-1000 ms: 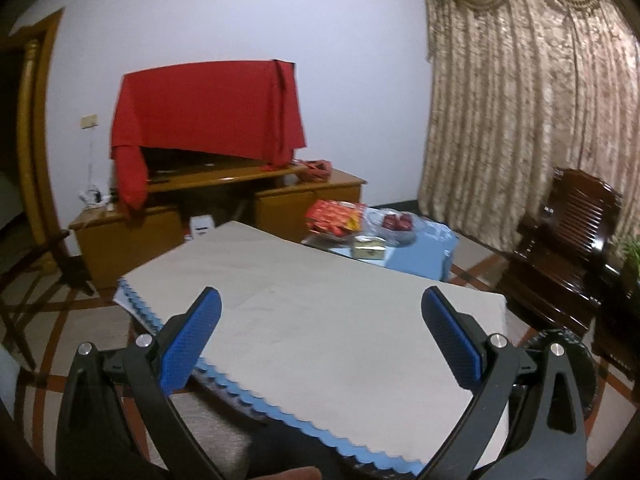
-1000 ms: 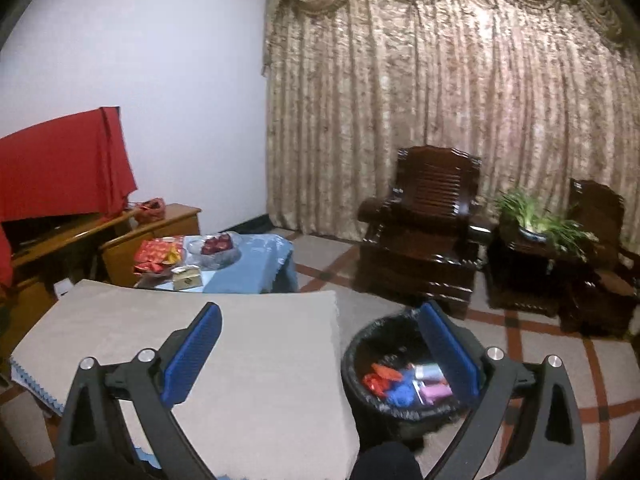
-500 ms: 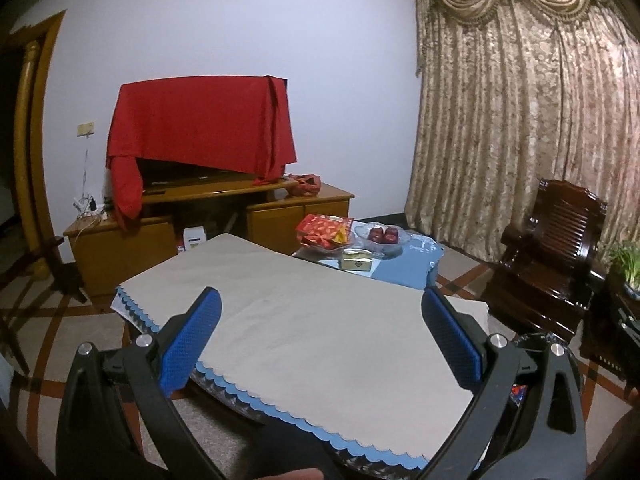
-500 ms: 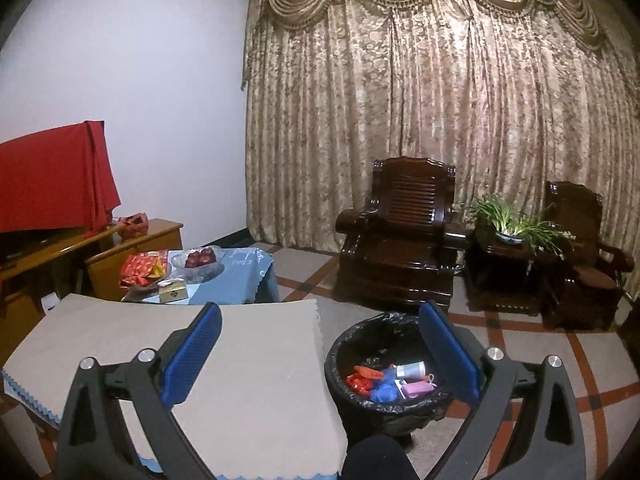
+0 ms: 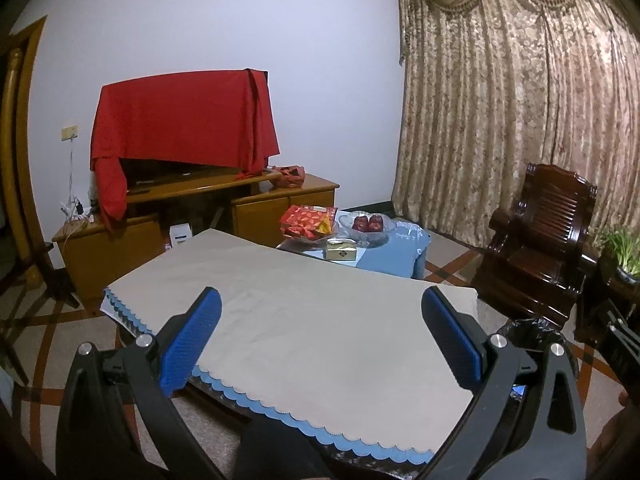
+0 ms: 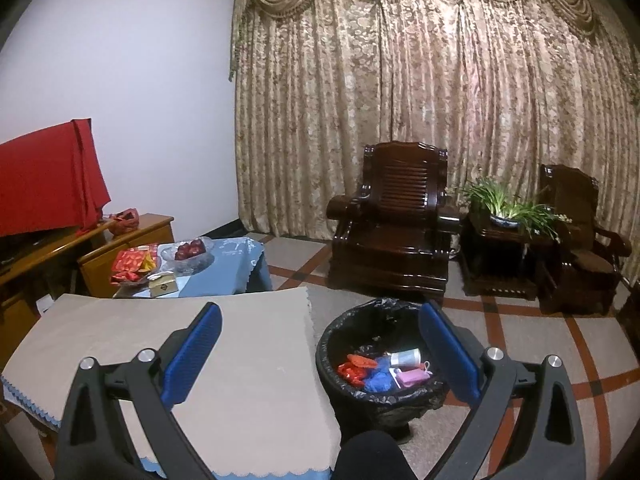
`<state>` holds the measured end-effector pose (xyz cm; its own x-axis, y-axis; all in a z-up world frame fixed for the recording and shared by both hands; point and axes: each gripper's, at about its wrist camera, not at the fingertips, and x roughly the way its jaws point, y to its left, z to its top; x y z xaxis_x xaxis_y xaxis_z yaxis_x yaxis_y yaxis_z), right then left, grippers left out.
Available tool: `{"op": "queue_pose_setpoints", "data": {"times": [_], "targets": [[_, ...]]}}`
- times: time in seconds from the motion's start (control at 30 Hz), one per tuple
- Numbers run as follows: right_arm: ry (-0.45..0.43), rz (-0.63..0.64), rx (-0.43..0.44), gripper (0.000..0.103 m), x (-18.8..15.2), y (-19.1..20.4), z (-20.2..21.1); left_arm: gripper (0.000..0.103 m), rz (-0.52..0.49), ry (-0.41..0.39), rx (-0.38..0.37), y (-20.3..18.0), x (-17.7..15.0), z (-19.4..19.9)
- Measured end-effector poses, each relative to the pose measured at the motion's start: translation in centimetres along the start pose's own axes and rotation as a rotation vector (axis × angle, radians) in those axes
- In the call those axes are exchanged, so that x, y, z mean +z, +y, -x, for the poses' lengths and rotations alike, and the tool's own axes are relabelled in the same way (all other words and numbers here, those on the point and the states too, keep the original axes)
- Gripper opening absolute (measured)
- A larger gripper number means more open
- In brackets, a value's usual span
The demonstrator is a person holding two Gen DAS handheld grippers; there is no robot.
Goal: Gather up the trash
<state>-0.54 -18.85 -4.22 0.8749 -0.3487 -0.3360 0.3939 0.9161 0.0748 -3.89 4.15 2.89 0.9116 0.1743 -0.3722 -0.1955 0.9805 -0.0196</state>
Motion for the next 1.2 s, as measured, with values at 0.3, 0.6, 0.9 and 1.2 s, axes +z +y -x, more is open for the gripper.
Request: {"op": "queue_pose_setpoints", "data": {"times": [0.3, 0.6, 0.9, 1.2], "targets": [[0.007, -0.012, -0.044, 0.097, 0.0, -0.9, -0.9, 0.097, -0.003, 0.005, -0.002, -0.8, -0.5, -0.4], [0.002, -0.014, -0.05, 0.097, 0.3, -1.2, -0.8, 0.097, 0.0, 0.008, 0.0, -1.2, -0.9, -0.9], [-0.002, -0.006, -0.049, 0.097, 0.4, -0.8, -0.8, 0.097, 0.001, 0.016, -0.005, -1.9, -1.7, -1.2], [-0.002, -0.003, -0.049, 0.097, 0.5, -0.8, -0.7, 0.097, 0.002, 0.017, -0.006, -1.7, -1.8, -1.4]]}}
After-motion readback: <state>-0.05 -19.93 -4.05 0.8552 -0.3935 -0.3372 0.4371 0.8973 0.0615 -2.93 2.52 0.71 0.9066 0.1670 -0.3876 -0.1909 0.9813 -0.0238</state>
